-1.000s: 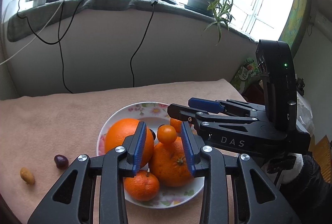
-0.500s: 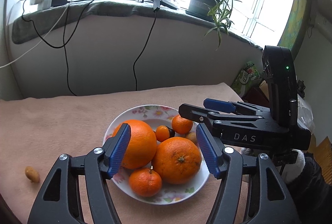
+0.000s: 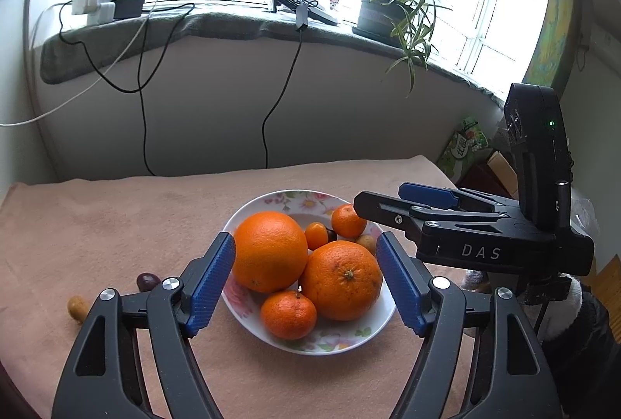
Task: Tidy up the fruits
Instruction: 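Withdraw both open grippers from the plate toward the remaining kiwi and plum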
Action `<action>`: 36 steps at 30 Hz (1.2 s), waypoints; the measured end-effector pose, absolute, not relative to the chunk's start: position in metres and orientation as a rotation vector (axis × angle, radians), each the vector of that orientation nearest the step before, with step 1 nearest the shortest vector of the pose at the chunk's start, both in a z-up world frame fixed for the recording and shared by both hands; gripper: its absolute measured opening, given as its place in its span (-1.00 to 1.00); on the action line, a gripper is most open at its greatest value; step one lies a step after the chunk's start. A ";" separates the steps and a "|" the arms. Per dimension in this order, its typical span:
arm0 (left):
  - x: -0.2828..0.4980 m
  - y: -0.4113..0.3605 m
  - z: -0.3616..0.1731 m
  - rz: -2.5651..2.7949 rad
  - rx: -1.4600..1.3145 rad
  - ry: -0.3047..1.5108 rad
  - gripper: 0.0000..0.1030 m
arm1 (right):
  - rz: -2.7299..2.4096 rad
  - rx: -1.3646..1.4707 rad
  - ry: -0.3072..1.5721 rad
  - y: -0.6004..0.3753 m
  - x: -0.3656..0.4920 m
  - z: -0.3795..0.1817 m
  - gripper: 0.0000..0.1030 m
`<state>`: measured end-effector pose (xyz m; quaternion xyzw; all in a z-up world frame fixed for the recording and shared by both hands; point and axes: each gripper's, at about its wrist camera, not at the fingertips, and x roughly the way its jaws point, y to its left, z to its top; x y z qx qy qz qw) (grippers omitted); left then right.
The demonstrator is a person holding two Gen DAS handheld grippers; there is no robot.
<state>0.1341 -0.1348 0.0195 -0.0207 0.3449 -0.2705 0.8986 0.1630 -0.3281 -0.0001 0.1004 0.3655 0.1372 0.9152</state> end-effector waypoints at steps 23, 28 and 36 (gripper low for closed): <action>0.111 -0.085 0.023 -0.509 -0.095 0.685 0.47 | 0.358 0.158 0.718 -0.270 0.120 0.016 0.58; 0.108 -0.072 0.021 -0.487 -0.107 0.684 0.47 | 0.371 0.130 0.721 -0.255 0.114 0.015 0.58; 0.105 -0.048 0.018 -0.451 -0.126 0.682 0.47 | 0.392 0.118 0.723 -0.239 0.110 0.014 0.58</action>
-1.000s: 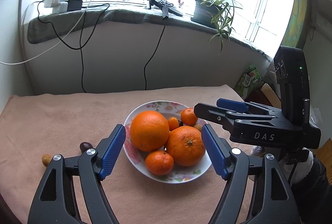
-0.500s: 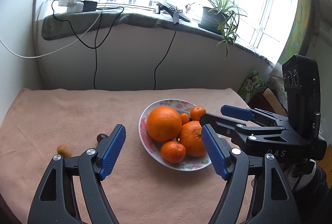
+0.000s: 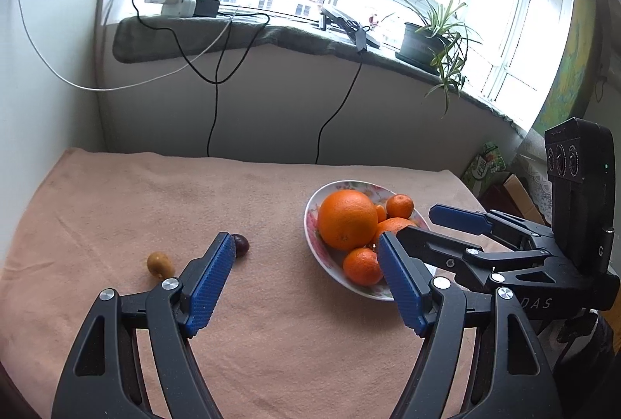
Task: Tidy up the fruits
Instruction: 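Withdraw both open grippers from the plate toward the remaining kiwi and plum, then move the left gripper to the brown kiwi while the right moves to the dark plum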
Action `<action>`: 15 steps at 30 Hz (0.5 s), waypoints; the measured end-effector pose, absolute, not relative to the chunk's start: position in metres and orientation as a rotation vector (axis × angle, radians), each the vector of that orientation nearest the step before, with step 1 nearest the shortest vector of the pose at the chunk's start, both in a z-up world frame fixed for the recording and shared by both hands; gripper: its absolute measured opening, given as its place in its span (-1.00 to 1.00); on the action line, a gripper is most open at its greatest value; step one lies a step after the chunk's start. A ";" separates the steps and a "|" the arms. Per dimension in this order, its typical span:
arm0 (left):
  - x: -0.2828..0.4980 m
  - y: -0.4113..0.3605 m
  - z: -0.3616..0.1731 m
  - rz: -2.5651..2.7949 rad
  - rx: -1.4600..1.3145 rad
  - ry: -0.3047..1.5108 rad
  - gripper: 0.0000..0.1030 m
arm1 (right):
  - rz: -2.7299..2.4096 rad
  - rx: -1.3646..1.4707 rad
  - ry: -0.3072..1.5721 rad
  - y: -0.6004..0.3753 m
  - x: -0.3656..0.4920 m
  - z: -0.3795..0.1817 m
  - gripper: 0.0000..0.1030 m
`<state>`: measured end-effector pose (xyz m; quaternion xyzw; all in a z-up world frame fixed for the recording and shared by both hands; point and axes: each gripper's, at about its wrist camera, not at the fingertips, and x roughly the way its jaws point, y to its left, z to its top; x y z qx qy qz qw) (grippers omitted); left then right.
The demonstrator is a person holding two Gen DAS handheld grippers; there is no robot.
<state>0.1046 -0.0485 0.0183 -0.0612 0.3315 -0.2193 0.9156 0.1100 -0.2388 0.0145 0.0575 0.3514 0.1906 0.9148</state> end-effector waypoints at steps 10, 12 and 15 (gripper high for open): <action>0.105 -0.006 0.000 -0.369 -0.153 0.706 0.47 | 0.441 0.079 0.754 -0.210 0.103 0.003 0.58; 0.106 0.005 -0.006 -0.343 -0.160 0.720 0.47 | 0.454 0.067 0.761 -0.203 0.102 0.001 0.58; 0.107 0.022 -0.018 -0.303 -0.174 0.739 0.47 | 0.476 0.057 0.775 -0.194 0.103 -0.004 0.58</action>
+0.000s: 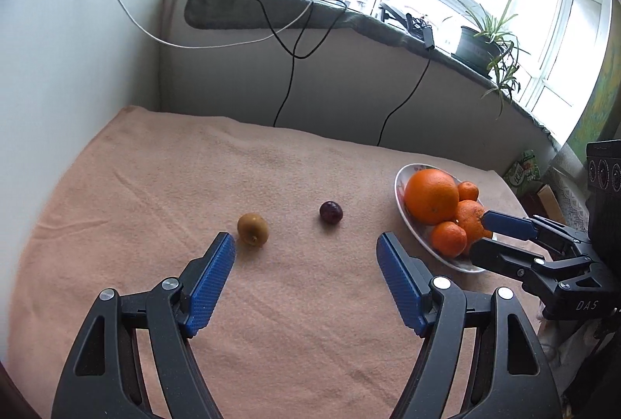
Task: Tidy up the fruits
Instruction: 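Move the left gripper to the brown kiwi while the right moves to the dark plum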
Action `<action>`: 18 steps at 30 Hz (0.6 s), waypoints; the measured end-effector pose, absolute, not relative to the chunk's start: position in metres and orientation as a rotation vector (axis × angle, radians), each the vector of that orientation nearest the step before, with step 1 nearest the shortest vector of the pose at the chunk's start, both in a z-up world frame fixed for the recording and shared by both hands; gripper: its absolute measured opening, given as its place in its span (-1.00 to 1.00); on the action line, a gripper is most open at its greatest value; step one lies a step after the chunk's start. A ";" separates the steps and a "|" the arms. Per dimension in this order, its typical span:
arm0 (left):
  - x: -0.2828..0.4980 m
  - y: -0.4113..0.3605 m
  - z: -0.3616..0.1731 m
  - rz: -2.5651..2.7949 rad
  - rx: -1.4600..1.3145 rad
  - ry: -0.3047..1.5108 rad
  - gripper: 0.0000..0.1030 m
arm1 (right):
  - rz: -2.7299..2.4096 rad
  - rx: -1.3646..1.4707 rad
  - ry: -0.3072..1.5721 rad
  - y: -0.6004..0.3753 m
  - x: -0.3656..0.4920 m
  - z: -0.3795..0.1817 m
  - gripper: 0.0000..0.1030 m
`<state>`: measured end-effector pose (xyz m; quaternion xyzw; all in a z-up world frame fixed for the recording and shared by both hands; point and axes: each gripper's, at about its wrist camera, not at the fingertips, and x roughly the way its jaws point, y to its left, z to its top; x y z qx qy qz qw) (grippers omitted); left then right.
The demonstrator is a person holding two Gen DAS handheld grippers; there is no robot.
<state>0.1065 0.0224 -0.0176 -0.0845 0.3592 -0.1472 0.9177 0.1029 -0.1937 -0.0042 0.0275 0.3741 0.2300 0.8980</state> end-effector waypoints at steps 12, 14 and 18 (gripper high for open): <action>0.114 0.041 -0.042 -0.269 -0.189 0.785 0.47 | 0.527 -0.024 0.798 -0.154 0.124 -0.014 0.58; 0.117 0.040 -0.044 -0.271 -0.190 0.790 0.47 | 0.532 -0.039 0.796 -0.148 0.131 -0.014 0.58; 0.123 0.041 -0.048 -0.273 -0.195 0.797 0.44 | 0.534 -0.037 0.820 -0.141 0.150 -0.019 0.58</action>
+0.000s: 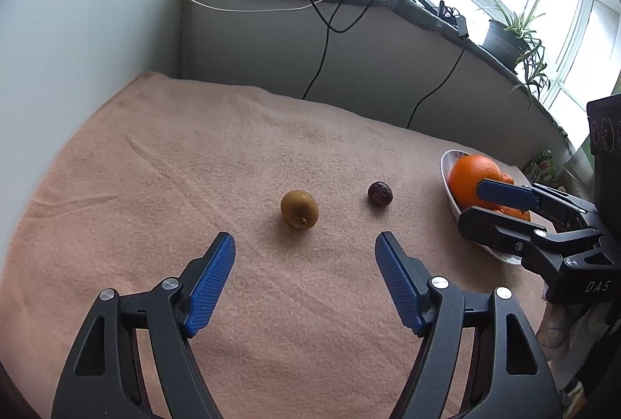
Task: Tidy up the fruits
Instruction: 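Move the left gripper to the brown kiwi while the right moves to the dark plum, then close the left gripper on the kiwi while the right closes on the plum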
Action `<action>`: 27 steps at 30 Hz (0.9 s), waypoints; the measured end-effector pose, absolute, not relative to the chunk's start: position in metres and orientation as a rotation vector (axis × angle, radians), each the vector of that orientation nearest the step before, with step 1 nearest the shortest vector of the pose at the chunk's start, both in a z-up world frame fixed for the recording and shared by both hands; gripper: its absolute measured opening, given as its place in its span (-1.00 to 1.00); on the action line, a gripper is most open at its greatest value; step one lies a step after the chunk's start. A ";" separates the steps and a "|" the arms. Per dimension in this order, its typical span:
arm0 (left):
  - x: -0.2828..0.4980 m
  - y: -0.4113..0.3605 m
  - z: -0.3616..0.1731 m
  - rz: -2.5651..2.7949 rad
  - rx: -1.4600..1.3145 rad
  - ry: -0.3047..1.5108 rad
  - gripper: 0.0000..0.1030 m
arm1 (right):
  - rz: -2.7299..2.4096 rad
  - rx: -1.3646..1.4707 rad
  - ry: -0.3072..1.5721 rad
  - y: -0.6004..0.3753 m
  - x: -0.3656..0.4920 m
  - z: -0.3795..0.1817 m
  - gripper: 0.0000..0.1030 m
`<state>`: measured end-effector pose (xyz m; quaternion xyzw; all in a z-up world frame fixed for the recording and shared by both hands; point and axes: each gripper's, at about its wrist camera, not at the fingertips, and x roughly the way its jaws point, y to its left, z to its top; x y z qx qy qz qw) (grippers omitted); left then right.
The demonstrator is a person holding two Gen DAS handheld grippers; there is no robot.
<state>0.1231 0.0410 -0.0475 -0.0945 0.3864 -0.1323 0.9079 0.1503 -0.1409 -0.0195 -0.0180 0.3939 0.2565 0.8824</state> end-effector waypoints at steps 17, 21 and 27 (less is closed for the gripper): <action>0.149 0.042 -0.061 -0.312 -0.196 0.848 -0.17 | 0.506 -0.230 0.949 -0.096 0.206 -0.050 -0.14; 0.155 0.041 -0.063 -0.315 -0.195 0.857 -0.19 | 0.498 -0.242 0.960 -0.090 0.212 -0.056 -0.14; 0.162 0.038 -0.068 -0.326 -0.192 0.879 -0.32 | 0.497 -0.255 0.985 -0.084 0.219 -0.065 -0.29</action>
